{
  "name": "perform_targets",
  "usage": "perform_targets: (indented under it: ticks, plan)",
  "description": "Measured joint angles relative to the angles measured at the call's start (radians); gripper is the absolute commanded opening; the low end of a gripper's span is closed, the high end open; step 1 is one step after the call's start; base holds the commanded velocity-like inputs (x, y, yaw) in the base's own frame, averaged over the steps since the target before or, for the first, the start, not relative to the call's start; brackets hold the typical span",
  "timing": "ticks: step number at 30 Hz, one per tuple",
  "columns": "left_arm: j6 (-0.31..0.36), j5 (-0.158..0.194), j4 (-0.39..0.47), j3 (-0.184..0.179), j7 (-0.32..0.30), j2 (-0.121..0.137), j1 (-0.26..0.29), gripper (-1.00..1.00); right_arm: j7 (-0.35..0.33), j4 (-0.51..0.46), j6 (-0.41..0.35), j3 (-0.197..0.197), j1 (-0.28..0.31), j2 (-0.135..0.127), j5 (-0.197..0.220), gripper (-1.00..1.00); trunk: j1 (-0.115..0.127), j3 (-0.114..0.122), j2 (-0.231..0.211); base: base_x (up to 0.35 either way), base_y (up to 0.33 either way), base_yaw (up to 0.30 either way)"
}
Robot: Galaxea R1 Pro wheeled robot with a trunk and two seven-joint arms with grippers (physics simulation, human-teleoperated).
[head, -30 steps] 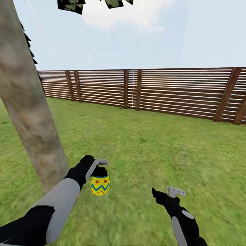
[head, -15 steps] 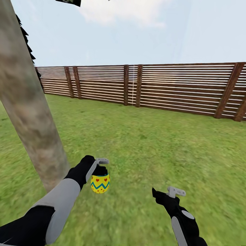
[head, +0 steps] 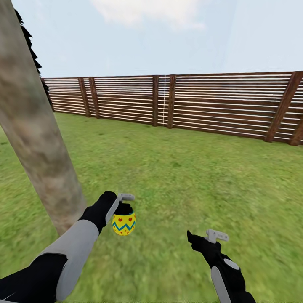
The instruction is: Take the three Easter eggs out of the wicker basket on the lawn in the garden, then place them on the lawn next to a single tree (choose any tree) so that all three eggs are next to the same tree and none are left in the basket.
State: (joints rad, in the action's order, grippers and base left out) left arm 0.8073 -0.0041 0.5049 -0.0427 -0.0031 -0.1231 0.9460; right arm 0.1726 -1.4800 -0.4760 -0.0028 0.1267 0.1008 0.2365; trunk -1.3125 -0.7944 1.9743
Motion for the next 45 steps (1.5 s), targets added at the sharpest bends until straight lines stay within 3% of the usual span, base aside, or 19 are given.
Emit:
perform_targets:
  ticks: [45]
  plan:
    - [-0.026,-0.001,0.001,-0.001,0.0,0.006,0.0,-1.0,0.0,0.001,0.001,0.0,0.0,-0.001,0.0,1.0,-0.173,-0.141,0.315,0.0,0.0,0.0]
